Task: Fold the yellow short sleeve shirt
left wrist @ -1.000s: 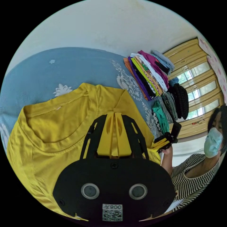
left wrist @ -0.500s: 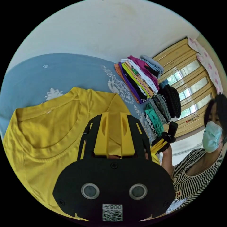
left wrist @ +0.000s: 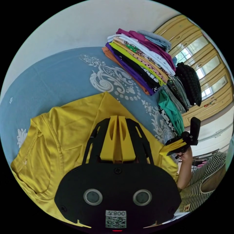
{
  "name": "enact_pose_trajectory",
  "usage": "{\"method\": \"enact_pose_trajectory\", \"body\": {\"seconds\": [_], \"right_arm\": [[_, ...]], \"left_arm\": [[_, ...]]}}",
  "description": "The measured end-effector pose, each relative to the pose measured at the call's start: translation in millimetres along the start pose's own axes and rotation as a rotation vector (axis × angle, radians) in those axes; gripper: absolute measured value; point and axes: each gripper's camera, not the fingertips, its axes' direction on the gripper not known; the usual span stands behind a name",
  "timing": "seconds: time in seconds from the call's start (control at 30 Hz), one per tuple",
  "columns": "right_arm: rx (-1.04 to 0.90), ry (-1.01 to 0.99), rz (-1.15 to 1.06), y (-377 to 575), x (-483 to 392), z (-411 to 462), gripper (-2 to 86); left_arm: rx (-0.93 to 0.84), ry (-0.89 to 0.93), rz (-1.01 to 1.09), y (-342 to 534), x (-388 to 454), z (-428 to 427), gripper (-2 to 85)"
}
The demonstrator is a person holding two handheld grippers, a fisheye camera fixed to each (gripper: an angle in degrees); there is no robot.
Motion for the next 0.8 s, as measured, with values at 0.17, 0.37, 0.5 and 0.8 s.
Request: {"method": "enact_pose_trajectory", "body": {"seconds": [0.17, 0.37, 0.5, 0.8], "right_arm": [[-0.009, 0.001, -0.003, -8.2, -0.1, 4.9, 0.1], [-0.01, -0.002, 0.002, -16.5, -0.8, 9.0, 0.1], [-0.006, -0.01, 0.007, -20.7, -0.7, 10.7, 0.1], [-0.013, 0.005, 0.009, -31.7, -8.4, 13.4, 0.1]], "left_arm": [[-0.023, -0.039, 0.027, -25.7, 31.5, -22.0, 0.5], [-0.008, -0.032, -0.011, -57.1, 46.1, -59.1, 0.4], [-0.018, -0.043, 0.01, -82.8, 66.7, -80.8, 0.5], [0.052, -0.027, -0.006, -66.7, 94.7, -221.9, 2.7]]}}
